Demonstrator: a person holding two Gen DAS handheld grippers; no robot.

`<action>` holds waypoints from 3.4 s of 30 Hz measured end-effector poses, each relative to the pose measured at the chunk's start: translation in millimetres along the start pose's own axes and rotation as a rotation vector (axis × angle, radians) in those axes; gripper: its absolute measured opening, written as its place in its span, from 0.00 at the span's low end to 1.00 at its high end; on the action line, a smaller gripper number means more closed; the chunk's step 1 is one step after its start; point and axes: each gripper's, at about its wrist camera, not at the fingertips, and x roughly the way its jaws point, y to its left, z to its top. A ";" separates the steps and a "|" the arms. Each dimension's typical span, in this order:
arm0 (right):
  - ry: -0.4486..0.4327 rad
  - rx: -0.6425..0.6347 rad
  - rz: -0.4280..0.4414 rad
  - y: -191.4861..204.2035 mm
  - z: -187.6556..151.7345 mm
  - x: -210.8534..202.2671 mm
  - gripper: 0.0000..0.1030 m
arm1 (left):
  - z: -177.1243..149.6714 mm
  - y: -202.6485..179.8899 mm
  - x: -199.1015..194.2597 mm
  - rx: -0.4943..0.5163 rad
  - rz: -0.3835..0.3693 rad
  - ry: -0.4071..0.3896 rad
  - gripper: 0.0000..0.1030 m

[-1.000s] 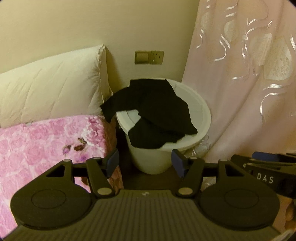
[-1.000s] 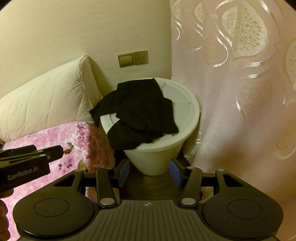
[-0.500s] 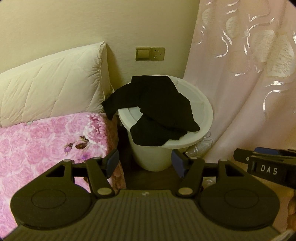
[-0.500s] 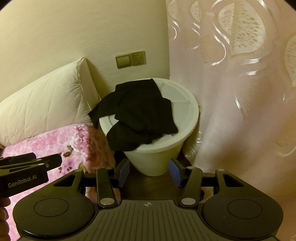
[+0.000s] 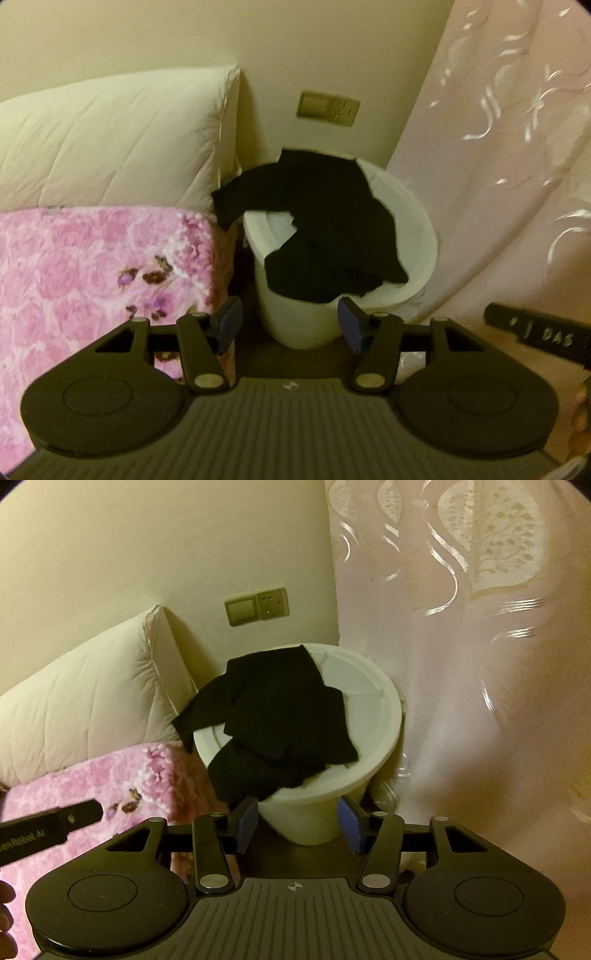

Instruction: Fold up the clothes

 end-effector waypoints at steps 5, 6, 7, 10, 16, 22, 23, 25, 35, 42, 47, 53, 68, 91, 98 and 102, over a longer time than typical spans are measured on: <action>0.031 -0.005 0.014 -8.9 11.2 27.4 0.50 | 5.8 -0.9 36.7 -0.005 -0.011 0.078 0.52; 0.037 -0.006 0.016 -10.6 13.4 32.9 0.50 | 8.3 -1.3 45.1 -0.010 -0.013 0.088 0.52; 0.048 -0.009 0.015 -13.1 16.0 40.5 0.50 | 10.9 -1.7 53.6 -0.015 -0.016 0.098 0.52; 0.088 -0.025 0.005 -22.0 25.3 71.9 0.50 | 18.5 -3.2 79.0 -0.031 -0.022 0.127 0.52; 0.160 -0.065 -0.010 -40.5 48.2 141.6 0.50 | 37.6 -12.5 140.4 -0.076 -0.022 0.184 0.52; 0.239 -0.064 -0.008 -64.7 75.8 210.8 0.50 | 54.1 -25.9 207.6 -0.105 -0.026 0.243 0.53; 0.247 -0.062 -0.005 -67.8 79.9 221.4 0.50 | 56.5 -27.4 220.5 -0.113 -0.020 0.255 0.53; 0.262 -0.056 0.000 -74.0 88.1 242.5 0.50 | 61.2 -28.9 240.9 -0.126 -0.012 0.270 0.53; 0.317 0.201 0.091 -125.3 124.2 338.3 0.70 | 97.7 -14.9 319.0 -0.243 -0.002 0.286 0.53; 0.329 0.239 0.093 -126.3 139.0 377.4 0.74 | 118.1 -4.1 363.9 -0.323 -0.032 0.309 0.54; 0.343 0.257 0.110 -121.6 145.6 405.0 0.76 | 130.9 3.6 396.1 -0.383 -0.058 0.329 0.57; 0.356 0.255 0.166 -107.2 146.0 426.6 0.76 | 129.5 12.1 422.2 -0.454 -0.098 0.333 0.56; 0.207 0.095 0.347 -81.8 175.0 352.2 0.12 | 153.1 11.7 323.2 -0.414 -0.343 0.097 0.05; -0.386 -0.408 1.333 146.2 142.9 -2.1 0.11 | 13.5 99.2 -238.0 -0.409 -0.040 -0.939 0.05; -0.335 -0.469 1.647 214.7 62.8 -109.6 0.11 | -105.0 85.3 -414.6 -0.438 0.278 -1.084 0.05; -0.166 -0.531 1.738 263.1 11.6 -144.5 0.12 | -157.7 76.8 -459.1 -0.532 0.456 -1.019 0.06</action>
